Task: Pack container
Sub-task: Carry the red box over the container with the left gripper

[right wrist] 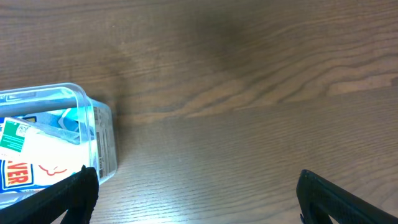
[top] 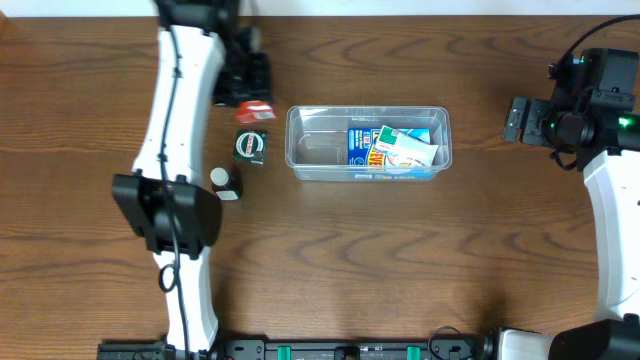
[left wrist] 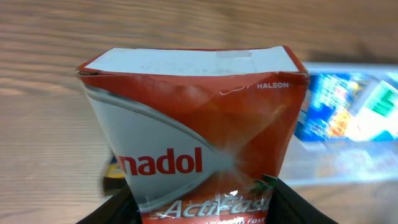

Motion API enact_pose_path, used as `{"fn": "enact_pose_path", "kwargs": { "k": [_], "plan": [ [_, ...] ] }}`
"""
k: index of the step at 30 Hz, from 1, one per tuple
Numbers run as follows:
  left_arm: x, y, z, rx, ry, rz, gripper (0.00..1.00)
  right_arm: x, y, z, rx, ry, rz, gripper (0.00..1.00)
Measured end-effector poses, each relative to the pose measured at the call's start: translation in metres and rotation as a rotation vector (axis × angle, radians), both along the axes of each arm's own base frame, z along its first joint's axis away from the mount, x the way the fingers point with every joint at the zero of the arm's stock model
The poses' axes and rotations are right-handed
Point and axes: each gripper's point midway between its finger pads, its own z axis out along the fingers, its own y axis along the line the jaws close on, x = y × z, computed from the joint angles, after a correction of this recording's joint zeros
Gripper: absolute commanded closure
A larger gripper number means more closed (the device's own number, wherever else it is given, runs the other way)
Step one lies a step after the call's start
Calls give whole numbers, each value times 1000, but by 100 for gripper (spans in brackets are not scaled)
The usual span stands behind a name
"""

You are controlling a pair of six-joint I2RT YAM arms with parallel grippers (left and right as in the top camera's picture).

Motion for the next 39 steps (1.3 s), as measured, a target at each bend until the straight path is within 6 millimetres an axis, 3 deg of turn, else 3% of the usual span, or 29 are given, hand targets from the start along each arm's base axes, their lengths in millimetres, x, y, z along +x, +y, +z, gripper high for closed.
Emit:
{"fn": "enact_pose_path", "kwargs": {
  "k": [6,13,22,39],
  "plan": [
    [-17,-67,2,25,-36,-142,48,0,0,0,0,0,0,1],
    [-29,-108,2,126,-98,-132,48,0,0,0,0,0,0,1],
    [-30,-117,-9,155,-89,-9,48,0,0,0,0,0,0,1],
    [-29,-117,-104,205,3,54,48,0,0,0,0,0,0,1]
  ]
}}
